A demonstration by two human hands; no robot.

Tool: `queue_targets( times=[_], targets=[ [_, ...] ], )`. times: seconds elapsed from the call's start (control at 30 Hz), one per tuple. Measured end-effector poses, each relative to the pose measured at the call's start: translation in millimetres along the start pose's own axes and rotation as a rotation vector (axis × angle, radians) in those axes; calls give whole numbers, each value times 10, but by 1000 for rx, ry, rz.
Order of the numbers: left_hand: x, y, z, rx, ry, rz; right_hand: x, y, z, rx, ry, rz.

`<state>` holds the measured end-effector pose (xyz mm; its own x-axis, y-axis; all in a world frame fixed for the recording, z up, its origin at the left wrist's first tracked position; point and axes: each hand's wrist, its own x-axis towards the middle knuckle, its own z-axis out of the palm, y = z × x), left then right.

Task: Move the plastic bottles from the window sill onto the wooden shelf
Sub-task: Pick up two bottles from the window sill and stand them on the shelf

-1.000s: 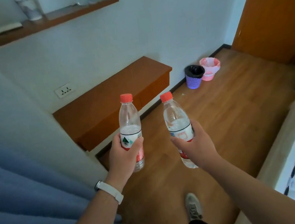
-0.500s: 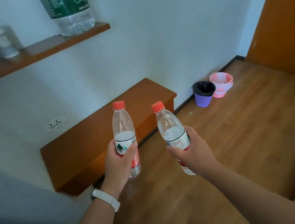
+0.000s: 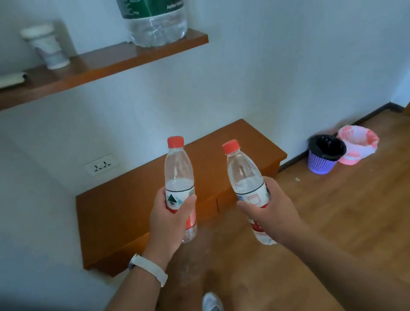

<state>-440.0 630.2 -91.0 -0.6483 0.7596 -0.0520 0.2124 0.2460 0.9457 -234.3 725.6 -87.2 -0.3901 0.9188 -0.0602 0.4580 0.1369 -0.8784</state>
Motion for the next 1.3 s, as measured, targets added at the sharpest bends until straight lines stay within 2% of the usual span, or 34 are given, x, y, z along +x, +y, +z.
queue_targets(
  times=[0.27,0.53,0.9,1.17,1.3],
  targets=[
    [1116,-295,-203,-125,6,-62,1034,-298,522,-100,-41,6],
    [2058,-568,-618,-127,11,-76,1967,-663,1284,-165,-75,7],
    [2557,-1032,-1140,-43,60,-174,2610,-832,1990,-95,-210,40],
    [2901,-1107,-1126,-72,70,-244,3120,-767,2319,-41,-297,29],
    [3076,-1117,-1074,-3,92,-225,3390,-654,2413,-38,-347,-4]
  ],
)
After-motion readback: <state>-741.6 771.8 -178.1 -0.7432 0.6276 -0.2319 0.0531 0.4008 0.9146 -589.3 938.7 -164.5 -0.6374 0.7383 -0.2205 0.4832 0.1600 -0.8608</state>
